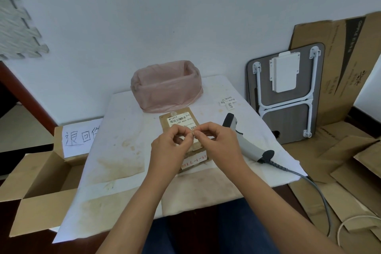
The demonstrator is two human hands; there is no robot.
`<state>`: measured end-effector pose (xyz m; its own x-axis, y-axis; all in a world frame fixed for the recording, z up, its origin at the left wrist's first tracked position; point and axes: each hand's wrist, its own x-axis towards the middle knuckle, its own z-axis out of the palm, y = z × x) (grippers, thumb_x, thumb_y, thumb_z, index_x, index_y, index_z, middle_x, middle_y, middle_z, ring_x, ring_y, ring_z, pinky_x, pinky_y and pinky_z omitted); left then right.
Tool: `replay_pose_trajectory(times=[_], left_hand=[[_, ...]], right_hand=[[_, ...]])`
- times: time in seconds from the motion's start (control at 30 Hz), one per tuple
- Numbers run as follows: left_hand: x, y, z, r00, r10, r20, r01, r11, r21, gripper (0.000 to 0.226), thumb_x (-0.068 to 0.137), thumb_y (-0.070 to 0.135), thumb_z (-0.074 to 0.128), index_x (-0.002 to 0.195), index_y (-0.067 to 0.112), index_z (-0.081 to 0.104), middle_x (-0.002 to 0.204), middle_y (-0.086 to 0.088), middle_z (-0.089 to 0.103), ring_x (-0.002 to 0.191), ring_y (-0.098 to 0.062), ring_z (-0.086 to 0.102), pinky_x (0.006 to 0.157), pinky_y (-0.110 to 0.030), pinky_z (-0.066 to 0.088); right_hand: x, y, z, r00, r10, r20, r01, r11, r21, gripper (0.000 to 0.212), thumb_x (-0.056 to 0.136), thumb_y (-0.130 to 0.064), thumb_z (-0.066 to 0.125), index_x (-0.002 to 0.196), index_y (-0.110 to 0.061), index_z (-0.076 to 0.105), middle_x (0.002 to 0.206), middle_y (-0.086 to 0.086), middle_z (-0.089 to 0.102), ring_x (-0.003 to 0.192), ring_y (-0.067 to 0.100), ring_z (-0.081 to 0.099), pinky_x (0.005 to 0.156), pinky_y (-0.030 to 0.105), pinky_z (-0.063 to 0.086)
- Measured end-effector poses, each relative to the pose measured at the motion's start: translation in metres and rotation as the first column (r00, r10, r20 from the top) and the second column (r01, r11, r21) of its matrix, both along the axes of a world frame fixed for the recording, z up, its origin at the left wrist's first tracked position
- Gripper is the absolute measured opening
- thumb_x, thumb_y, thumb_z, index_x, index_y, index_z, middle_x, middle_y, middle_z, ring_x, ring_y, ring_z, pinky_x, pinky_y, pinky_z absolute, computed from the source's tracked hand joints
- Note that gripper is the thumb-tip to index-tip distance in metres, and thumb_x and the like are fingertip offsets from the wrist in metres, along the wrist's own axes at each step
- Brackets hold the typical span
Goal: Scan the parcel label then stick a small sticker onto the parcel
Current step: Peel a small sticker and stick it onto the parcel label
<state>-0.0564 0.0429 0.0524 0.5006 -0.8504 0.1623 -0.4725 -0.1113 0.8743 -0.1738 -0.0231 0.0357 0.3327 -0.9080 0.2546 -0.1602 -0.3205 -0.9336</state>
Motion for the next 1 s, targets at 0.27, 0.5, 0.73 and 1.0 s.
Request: replay_pose_trajectory(times=[0.27, 0.5, 0.73, 1.0], left_hand=[[0.0008, 0.0005, -0.0021, 0.994, 0.005, 0.112, -0.002, 1.0, -0.028, 0.01, 0.085, 0.029, 0.066, 0.075, 0.027, 0.067, 0.074, 0.014, 0.068, 0.066, 0.002, 0.057, 0.07, -0.024, 0.045], [-0.0041, 0.0001, -0.0007, 0.965, 0.026, 0.26, -0.002, 0.996, -0.091, 0.011, 0.084, 0.023, 0.069, 0.074, 0.026, 0.064, 0.065, 0.016, 0.062, 0.076, 0.002, 0.059, 0.089, -0.055, 0.048], [-0.0079, 0.0002, -0.0004, 0.967, 0.048, 0.249, -0.019, 0.993, -0.116, 0.009, 0.083, 0.023, 0.068, 0.074, 0.023, 0.066, 0.062, 0.016, 0.059, 0.073, 0.007, 0.057, 0.087, -0.056, 0.049], [-0.0018, 0.0022, 0.0012, 0.993, 0.016, 0.12, -0.009, 0.998, -0.063, 0.011, 0.085, 0.023, 0.068, 0.074, 0.024, 0.068, 0.065, 0.013, 0.064, 0.058, 0.003, 0.055, 0.065, -0.021, 0.043]], right_hand=[[-0.0023, 0.0013, 0.0007, 0.999, 0.015, -0.039, -0.017, 0.999, -0.037, 0.007, 0.085, -0.016, 0.068, 0.086, -0.015, 0.075, 0.08, -0.008, 0.074, 0.08, 0.001, 0.067, 0.065, 0.009, 0.046], [-0.0032, 0.0027, 0.0026, 0.998, 0.016, -0.068, -0.02, 0.998, -0.052, 0.006, 0.085, -0.015, 0.067, 0.084, -0.015, 0.073, 0.077, -0.007, 0.073, 0.067, -0.002, 0.062, 0.061, 0.011, 0.046], [-0.0018, 0.0061, 0.0033, 1.0, 0.004, -0.007, -0.004, 1.0, -0.013, 0.008, 0.085, -0.011, 0.065, 0.081, -0.011, 0.072, 0.074, -0.004, 0.072, 0.056, -0.004, 0.057, 0.057, 0.009, 0.041], [-0.003, 0.0026, -0.0004, 0.999, 0.036, 0.02, -0.036, 0.999, 0.02, 0.008, 0.085, -0.015, 0.068, 0.081, -0.021, 0.074, 0.076, -0.011, 0.072, 0.075, -0.001, 0.065, 0.067, 0.013, 0.047]])
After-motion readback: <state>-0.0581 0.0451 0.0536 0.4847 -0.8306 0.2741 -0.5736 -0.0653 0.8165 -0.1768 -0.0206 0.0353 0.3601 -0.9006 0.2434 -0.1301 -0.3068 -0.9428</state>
